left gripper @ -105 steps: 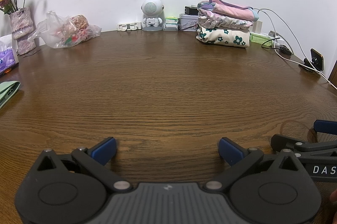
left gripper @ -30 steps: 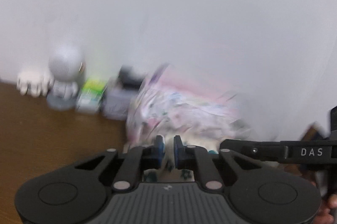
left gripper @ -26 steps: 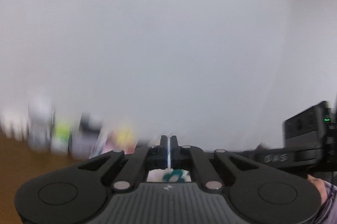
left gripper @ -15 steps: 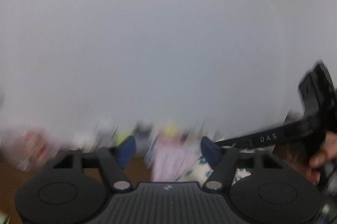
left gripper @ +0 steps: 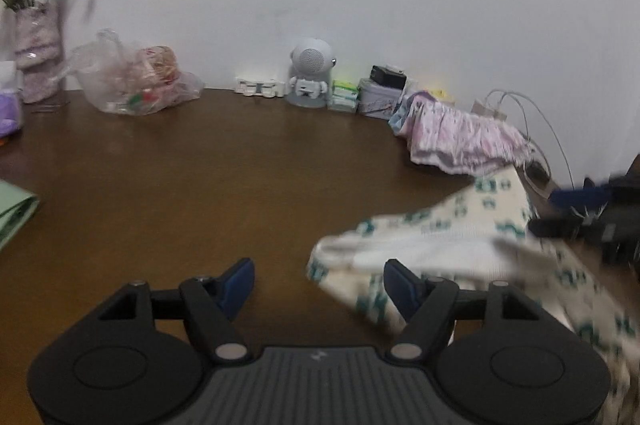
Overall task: Fold clothes
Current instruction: 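Grasp the cream flowered garment edge with the right gripper while the left gripper grasps another edge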
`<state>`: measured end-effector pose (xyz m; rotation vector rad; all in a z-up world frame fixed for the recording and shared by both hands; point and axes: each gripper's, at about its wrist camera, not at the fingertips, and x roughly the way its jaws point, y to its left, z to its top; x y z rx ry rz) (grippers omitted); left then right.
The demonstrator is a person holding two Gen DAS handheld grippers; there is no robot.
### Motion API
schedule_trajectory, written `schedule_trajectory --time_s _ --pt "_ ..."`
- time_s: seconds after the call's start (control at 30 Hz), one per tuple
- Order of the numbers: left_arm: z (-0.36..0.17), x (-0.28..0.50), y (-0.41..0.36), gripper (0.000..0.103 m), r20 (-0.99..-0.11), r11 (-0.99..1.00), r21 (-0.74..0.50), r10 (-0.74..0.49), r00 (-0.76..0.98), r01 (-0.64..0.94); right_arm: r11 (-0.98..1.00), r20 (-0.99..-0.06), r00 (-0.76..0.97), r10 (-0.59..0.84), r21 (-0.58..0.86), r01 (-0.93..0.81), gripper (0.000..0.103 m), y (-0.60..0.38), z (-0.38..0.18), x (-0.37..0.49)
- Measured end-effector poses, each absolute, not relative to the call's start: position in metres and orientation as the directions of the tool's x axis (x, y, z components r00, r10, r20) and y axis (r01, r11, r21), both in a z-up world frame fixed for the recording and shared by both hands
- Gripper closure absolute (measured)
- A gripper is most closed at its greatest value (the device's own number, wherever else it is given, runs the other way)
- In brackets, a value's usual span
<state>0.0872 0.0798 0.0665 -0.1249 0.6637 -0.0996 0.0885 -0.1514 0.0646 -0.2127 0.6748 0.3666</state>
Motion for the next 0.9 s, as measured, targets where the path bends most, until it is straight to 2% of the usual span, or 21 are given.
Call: schedule_trajectory --time_s 0.1,0.17,0.2,0.27,0.33,0.37,0.4,0.43,0.47,0.57,0.63,0.73,0.9 --pt "0.060 0.111 0.066 0.035 -0.659 0.997 -0.072 -0.045 0.751 -0.004 0.914 -0.670 0.713 0.205 -0.129 -0.383 0.046 -0.144 0.047 0.101" --pt "0.056 0.117 0.059 0.038 -0.658 0.999 -0.039 -0.042 0.752 0.021 0.909 -0.682 0.711 0.171 -0.169 -0.380 0.046 -0.141 0.035 0.107" --pt "0.053 0.118 0.057 0.042 -0.660 0.999 -0.027 -0.052 0.749 0.045 0.905 -0.683 0.712 0.162 -0.184 -0.383 0.047 -0.140 0.032 0.106" --pt "0.046 0.121 0.051 0.061 -0.672 0.996 0.000 -0.066 0.738 0.089 0.899 -0.687 0.712 0.142 -0.211 -0.383 0.050 -0.140 0.027 0.104" --pt "0.041 0.126 0.050 0.072 -0.676 0.995 -0.021 -0.084 0.732 0.095 0.904 -0.692 0.706 0.151 -0.192 -0.382 0.064 -0.144 0.030 0.104" --pt "0.040 0.129 0.051 0.079 -0.676 0.994 -0.049 -0.101 0.730 0.092 0.906 -0.694 0.703 0.156 -0.183 -0.381 0.074 -0.145 0.032 0.104" --pt "0.040 0.131 0.053 0.082 -0.675 0.992 -0.084 -0.123 0.727 0.091 0.908 -0.696 0.700 0.160 -0.173 -0.381 0.086 -0.147 0.033 0.104" --pt "0.042 0.133 0.056 0.092 -0.673 0.989 -0.118 -0.146 0.725 0.089 0.910 -0.699 0.696 0.165 -0.164 -0.380 0.088 -0.149 0.035 0.104" --pt "0.042 0.136 0.057 0.097 -0.671 0.984 -0.150 -0.173 0.721 0.097 0.912 -0.701 0.693 0.170 -0.155 -0.379 0.093 -0.150 0.036 0.104" --pt "0.050 0.131 0.060 0.100 -0.645 0.968 -0.223 -0.232 0.728 0.111 0.917 -0.682 0.707 0.187 -0.136 -0.374 0.096 -0.154 0.049 0.099" --pt "0.072 0.117 0.068 0.100 -0.577 0.956 -0.274 -0.253 0.776 0.108 0.920 -0.636 0.738 0.223 -0.113 -0.376 0.097 -0.158 0.072 0.089" --pt "0.133 0.085 0.079 0.102 -0.396 0.932 -0.323 -0.291 0.871 0.164 0.917 -0.542 0.792 0.283 -0.088 -0.388 0.097 -0.165 0.122 0.066" --pt "0.266 0.009 0.083 0.102 -0.074 0.941 -0.248 -0.254 0.964 0.229 0.896 -0.334 0.862 0.382 -0.094 -0.433 0.097 -0.174 0.232 0.005"
